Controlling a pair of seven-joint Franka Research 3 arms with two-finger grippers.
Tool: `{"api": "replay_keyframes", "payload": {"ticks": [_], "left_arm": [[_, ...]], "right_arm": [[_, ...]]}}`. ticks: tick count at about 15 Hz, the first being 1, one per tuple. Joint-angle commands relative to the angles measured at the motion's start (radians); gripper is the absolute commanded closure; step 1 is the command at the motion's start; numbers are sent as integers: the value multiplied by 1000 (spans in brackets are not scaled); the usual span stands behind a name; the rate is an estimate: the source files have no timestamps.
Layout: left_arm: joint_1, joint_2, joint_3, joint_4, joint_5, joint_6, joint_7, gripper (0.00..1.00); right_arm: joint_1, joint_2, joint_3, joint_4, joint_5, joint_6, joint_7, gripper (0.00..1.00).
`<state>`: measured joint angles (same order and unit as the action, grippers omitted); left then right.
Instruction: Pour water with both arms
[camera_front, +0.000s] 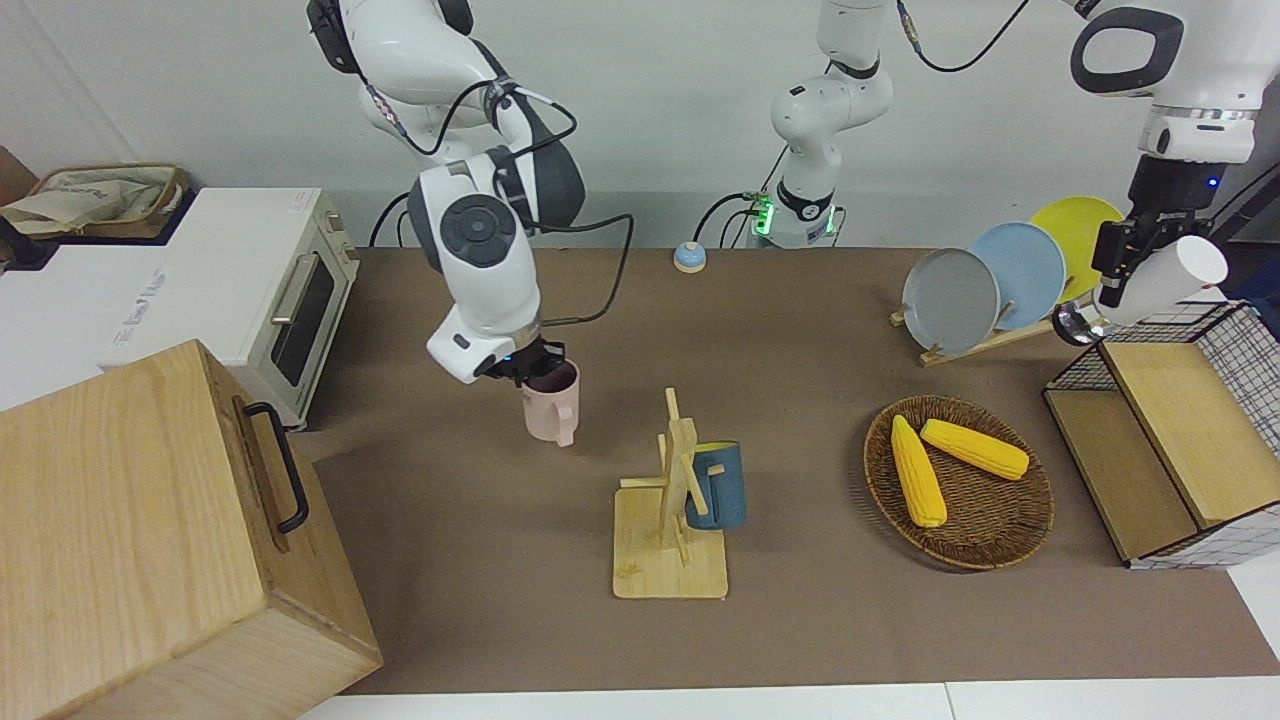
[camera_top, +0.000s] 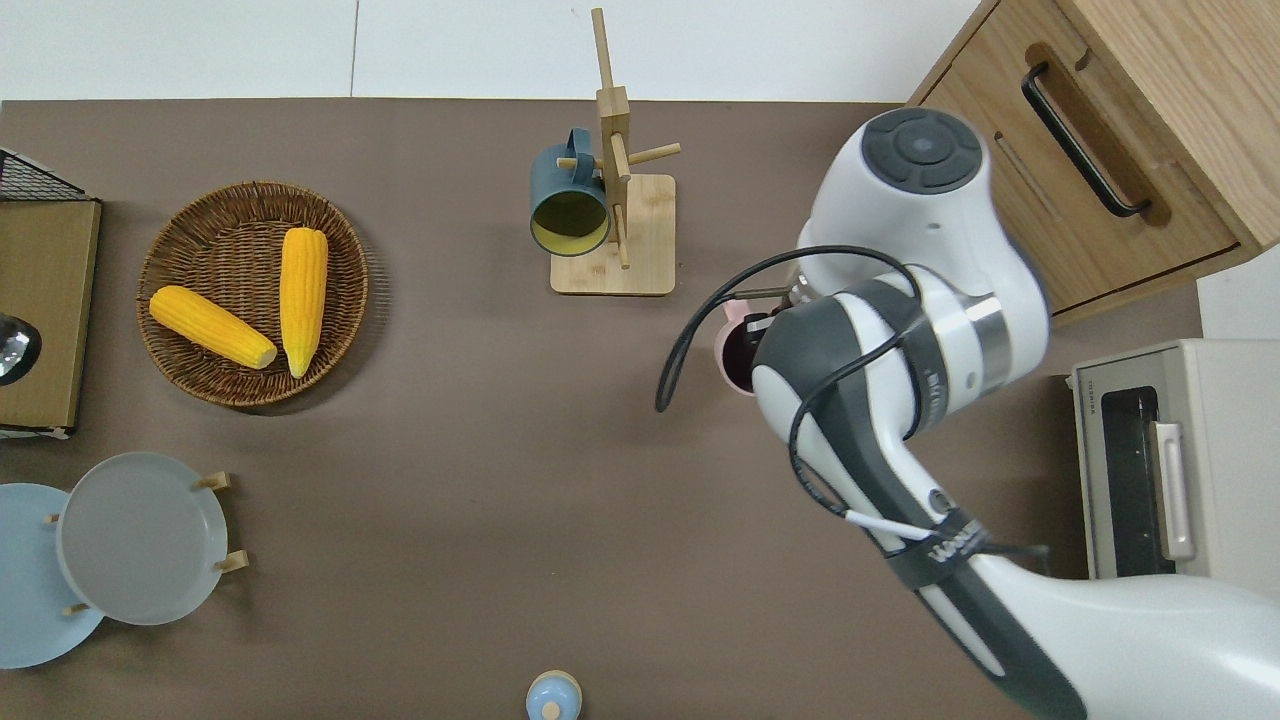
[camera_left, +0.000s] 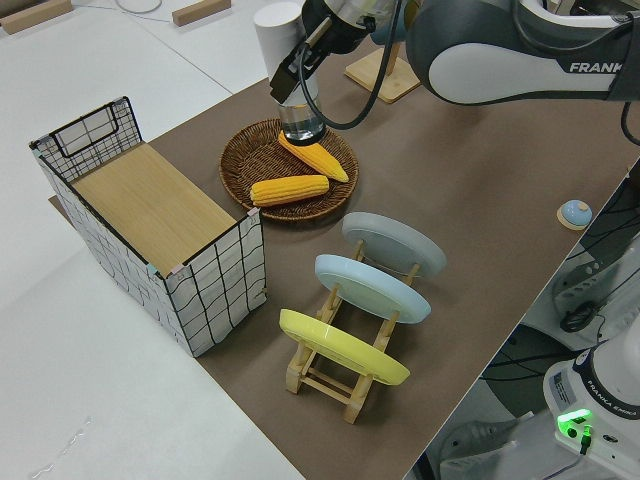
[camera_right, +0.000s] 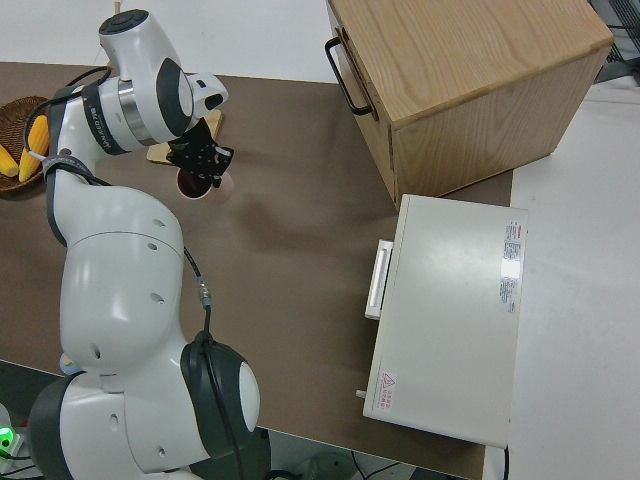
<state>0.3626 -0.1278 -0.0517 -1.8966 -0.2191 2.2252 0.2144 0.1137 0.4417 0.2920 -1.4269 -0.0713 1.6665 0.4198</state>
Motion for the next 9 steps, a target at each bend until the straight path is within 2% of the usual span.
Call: {"api": "replay_keyframes", "payload": {"ticks": [1,3,5,9], "left_arm": [[-8,-177,-60,-257,24,166,-84,1000],[-5,-228,-108,-335,24,204,-122,1000],[-4,-268,-148,-387,24,209,-159,1000],[1,-332,-233,-464,24,209,-223,1000]], "right_arm": [[85,-3,-1,-18,85,9,215,1000],[124,-3,-1,-12,131,12,285,1000],[182,21,-1,-6,146,15,380,1000],[274,66,-1,12,208,126,514,1000]]}}
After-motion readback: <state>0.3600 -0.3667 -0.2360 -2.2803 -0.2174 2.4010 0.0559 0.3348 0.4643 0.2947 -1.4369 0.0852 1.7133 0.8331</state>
